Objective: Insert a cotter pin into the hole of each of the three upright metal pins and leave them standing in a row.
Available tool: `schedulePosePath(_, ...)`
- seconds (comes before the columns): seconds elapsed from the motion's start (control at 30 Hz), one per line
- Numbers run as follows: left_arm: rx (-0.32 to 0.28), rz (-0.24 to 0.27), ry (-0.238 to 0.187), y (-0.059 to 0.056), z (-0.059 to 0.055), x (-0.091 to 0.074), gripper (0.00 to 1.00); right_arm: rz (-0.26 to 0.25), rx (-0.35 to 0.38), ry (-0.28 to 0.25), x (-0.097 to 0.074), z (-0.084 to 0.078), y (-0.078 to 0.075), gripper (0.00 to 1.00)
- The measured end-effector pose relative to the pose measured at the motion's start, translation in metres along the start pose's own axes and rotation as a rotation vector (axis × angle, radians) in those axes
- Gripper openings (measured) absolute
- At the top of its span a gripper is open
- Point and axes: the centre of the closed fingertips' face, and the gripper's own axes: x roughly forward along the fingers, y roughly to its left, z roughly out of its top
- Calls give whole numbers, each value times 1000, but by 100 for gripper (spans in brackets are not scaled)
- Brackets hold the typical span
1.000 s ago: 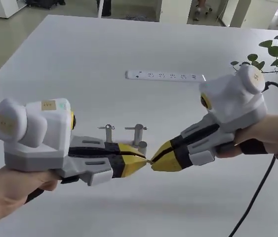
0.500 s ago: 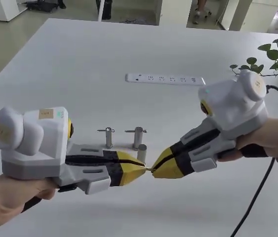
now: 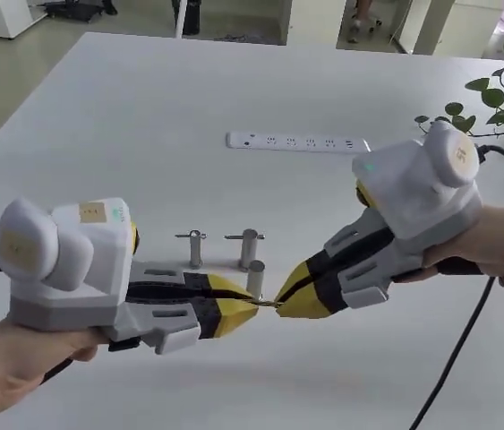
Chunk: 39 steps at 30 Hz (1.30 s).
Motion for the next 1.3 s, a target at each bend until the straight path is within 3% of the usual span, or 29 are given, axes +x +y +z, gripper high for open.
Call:
schedulePosePath(0.27,17,79,25,14,-6,-1,14,-101,17,49,-8,-15,-23,0)
schedulePosePath(0.33,-40,93,-30,16,0,4,13,-109,42,33,-8,-15,-26,0)
schedulePosePath(0.37,-17,115,-31,20,0,5,13,-163,61,19,-10,-15,-36,0)
schedulePosePath(0.4,4,140,-32,23,1,6,13,-170,70,32,-11,-19,-39,0)
schedulePosePath(0.53,-26,137,-43,26,1,11,16,-176,87,38,-13,-24,-44,0)
schedulePosePath(0.77,-28,149,5,29,-12,13,18,-205,111,27,-15,-27,-50,0)
schedulePosePath(1.0,-36,156,31,30,-19,13,19,-206,114,17,-14,-24,-50,0)
schedulePosePath(1.3,-55,161,24,30,-18,15,21,-195,120,-34,-12,-10,-46,0)
